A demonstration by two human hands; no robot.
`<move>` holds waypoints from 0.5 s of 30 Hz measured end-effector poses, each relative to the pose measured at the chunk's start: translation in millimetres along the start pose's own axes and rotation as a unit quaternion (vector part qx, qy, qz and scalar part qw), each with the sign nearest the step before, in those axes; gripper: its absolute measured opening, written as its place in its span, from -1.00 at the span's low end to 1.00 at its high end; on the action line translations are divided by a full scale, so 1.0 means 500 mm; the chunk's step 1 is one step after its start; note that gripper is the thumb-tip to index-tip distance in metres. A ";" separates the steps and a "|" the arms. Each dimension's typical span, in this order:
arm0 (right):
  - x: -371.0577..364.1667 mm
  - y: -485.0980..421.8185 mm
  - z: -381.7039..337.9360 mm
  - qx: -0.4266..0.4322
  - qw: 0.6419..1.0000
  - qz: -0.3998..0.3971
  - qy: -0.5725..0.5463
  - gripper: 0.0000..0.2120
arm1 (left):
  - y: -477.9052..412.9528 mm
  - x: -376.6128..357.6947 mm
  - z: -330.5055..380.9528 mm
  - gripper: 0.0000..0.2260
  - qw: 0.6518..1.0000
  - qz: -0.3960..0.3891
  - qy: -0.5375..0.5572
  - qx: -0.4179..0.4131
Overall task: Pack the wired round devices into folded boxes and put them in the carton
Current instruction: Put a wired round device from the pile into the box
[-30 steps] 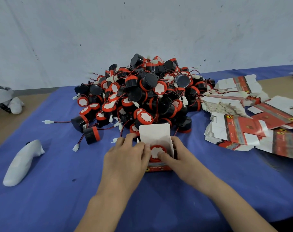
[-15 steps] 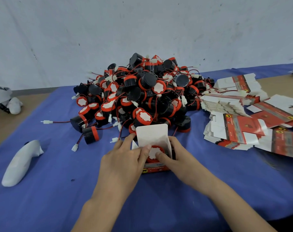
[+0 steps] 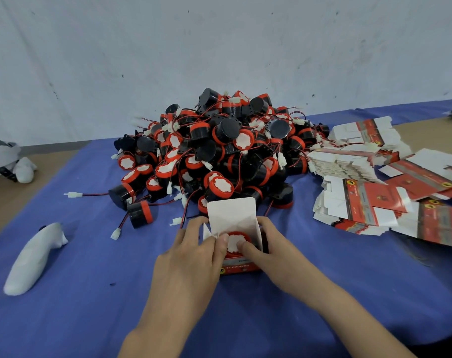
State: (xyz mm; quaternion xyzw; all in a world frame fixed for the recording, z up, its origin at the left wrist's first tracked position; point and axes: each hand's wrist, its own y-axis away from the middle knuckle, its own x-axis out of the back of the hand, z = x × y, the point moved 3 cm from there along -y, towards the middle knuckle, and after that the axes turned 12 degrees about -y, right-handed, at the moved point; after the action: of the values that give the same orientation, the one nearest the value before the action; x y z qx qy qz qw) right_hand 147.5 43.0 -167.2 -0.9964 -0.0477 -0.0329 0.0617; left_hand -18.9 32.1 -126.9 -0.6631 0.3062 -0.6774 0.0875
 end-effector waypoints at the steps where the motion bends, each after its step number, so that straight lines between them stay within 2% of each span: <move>1: 0.001 0.001 0.001 0.000 1.000 0.002 -0.002 -0.77 | 0.003 0.000 -0.004 -0.66 1.000 0.004 0.017 0.003; 5: 0.002 0.003 0.003 0.000 1.000 0.010 0.001 -0.77 | 0.013 0.004 -0.027 -0.83 0.996 0.031 0.080 0.014; 15: 0.000 0.007 0.001 0.003 1.000 0.012 0.010 -0.76 | 0.015 0.000 -0.022 -0.74 1.000 0.005 0.023 0.005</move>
State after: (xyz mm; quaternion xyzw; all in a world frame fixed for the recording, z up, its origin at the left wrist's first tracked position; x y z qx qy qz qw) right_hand 147.7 39.6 -168.2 -0.9963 -0.0356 -0.0418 0.0656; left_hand -31.7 29.3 -130.2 -0.6455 0.3082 -0.6934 0.0867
